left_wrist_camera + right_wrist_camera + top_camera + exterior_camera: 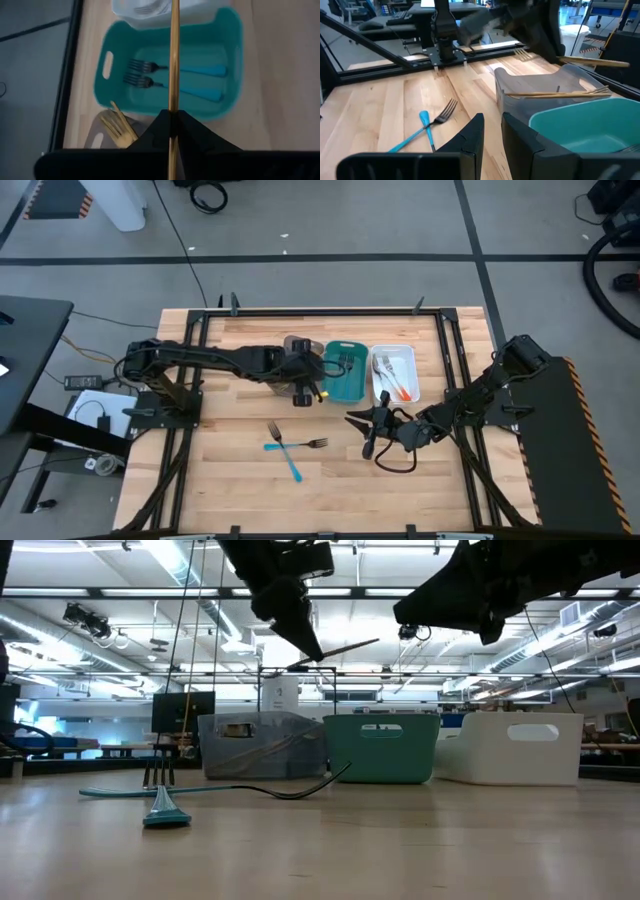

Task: Sort silverware by color (type)
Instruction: Put the gold fork into the black bin

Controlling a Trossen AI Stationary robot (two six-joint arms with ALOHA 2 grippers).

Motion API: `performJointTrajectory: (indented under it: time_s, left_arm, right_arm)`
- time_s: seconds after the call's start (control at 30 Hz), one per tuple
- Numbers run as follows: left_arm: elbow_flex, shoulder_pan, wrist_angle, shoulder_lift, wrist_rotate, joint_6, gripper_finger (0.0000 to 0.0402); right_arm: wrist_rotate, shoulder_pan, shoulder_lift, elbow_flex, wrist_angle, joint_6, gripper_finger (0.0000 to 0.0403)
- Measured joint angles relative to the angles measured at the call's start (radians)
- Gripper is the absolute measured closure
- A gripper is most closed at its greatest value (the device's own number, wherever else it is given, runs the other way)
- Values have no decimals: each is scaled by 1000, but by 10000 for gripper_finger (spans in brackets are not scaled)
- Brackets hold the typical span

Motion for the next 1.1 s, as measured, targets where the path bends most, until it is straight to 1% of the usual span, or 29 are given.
performJointTrajectory:
  time_s: [0.23, 0.43, 0.57, 0.67, 0.9, 1.0, 1.1]
  left_arm:
    - [-126, 34, 156, -31, 6, 8, 374]
    - [-185, 56, 287, -32, 9, 8, 374]
    - [-228, 73, 358, -32, 38, -7, 374]
    - [-264, 85, 422, -32, 41, -14, 374]
    - [-324, 109, 511, -32, 41, -43, 374]
    - [-364, 113, 542, -43, 41, -63, 374]
    - [-411, 115, 611, -56, 40, -87, 374]
  right_arm:
    - [0, 0, 0, 0, 2, -4, 328]
    - [0, 0, 0, 0, 2, -7, 328]
    - [0, 0, 0, 0, 2, -7, 328]
    - [0, 0, 0, 0, 0, -8, 328]
    - [-1, 0, 0, 0, -2, -7, 328]
    - [-1, 0, 0, 0, -3, -7, 328]
    - [-1, 0, 0, 0, -5, -7, 328]
